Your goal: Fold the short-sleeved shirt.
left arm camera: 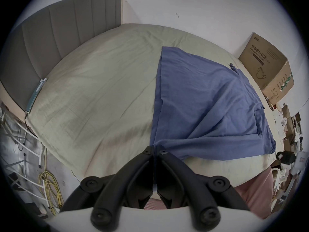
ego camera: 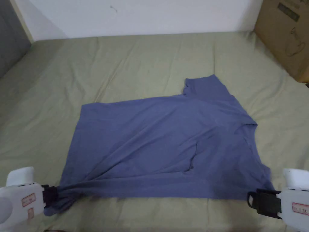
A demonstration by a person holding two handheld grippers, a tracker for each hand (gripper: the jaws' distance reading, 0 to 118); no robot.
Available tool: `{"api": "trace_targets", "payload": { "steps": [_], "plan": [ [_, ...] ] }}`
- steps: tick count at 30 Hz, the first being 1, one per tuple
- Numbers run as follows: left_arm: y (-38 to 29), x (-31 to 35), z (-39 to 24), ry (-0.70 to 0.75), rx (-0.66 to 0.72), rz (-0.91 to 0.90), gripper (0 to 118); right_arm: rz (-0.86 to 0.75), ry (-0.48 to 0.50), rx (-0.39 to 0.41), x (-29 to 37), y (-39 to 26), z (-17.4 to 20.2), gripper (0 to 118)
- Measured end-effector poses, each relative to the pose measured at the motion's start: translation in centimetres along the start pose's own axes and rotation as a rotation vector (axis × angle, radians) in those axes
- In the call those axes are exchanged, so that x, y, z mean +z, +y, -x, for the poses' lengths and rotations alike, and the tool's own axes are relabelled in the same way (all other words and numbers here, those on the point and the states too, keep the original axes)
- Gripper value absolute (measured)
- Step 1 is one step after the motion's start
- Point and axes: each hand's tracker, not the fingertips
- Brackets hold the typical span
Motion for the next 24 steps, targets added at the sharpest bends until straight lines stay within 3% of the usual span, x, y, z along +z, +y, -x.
{"api": "trace_targets", "payload": {
  "steps": [1,2,6,7,8,9,10,12,14,24],
  "plan": [
    [0.0,0.3,-0.1,-0.012,0.005,-0.007,1,-0.002,-0.013,0.006,-0.2,0.8,-0.3,90],
    [0.1,0.6,-0.3,-0.016,0.007,-0.010,1,-0.032,-0.030,0.004,-0.2,1.6,-0.6,98],
    [0.4,0.6,-0.5,-0.009,-0.011,-0.016,1,-0.047,-0.047,0.001,-2.0,4.3,-2.5,97],
    [0.4,0.5,-0.6,-0.012,-0.014,-0.007,1,-0.030,-0.048,-0.014,-2.8,4.6,-3.1,92],
    [0.5,0.2,-0.5,-0.006,-0.018,0.004,1,-0.017,-0.046,-0.027,-3.4,4.8,-3.5,68],
    [0.5,0.2,-0.7,-0.001,-0.025,0.006,1,-0.011,-0.049,-0.022,-3.7,4.7,-3.6,35],
    [0.4,0.2,-0.9,0.004,-0.034,0.006,1,0.014,-0.072,-0.014,-4.4,4.5,-3.5,12],
    [0.4,0.2,-0.8,0.006,-0.035,0.011,1,0.080,-0.100,0.043,-5.5,3.9,-3.5,8],
    [0.5,0.1,-0.9,-0.004,-0.024,0.019,1,0.103,-0.024,-0.009,-5.4,3.3,-3.9,6],
    [3.4,2.3,-1.6,0.014,-0.069,-0.035,1,-0.003,0.000,-0.058,-1.8,7.1,-4.9,4]
  ]
}}
